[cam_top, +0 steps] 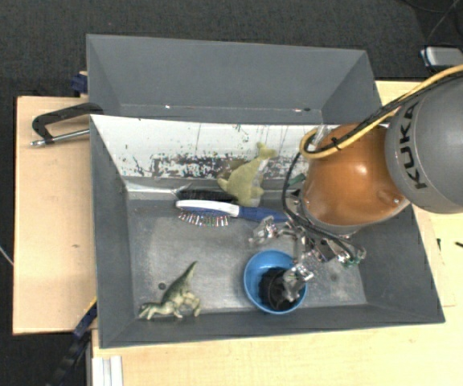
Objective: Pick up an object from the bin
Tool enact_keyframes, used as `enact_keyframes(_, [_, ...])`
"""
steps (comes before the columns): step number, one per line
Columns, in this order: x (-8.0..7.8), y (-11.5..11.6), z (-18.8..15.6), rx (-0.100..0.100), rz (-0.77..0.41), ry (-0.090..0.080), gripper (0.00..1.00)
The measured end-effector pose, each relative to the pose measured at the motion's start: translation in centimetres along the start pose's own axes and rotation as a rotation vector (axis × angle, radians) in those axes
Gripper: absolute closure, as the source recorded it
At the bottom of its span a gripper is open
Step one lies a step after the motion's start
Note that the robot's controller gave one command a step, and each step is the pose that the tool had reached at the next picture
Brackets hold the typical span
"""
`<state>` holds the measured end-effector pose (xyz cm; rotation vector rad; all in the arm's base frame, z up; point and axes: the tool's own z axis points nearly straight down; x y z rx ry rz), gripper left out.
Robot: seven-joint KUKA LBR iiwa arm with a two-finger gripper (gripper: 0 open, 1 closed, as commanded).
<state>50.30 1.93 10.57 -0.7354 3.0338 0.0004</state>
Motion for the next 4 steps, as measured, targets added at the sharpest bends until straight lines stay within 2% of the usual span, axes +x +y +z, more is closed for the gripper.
enact_keyframes(1, [-1.0, 0.8, 1.1, 0.007, -0.148, -0.023, 0.00])
enact_keyframes(2, [-1.1, 1.5, 1.5, 0.005, -0.446, -0.022, 0.00])
enact_keyframes(3, [-0.6, 1.2, 1.5, 0.003, -0.445, 0.001, 1.00])
enact_keyframes(4, [-1.2, 1.1, -5.9, -0.001, -0.443, 0.003, 1.00])
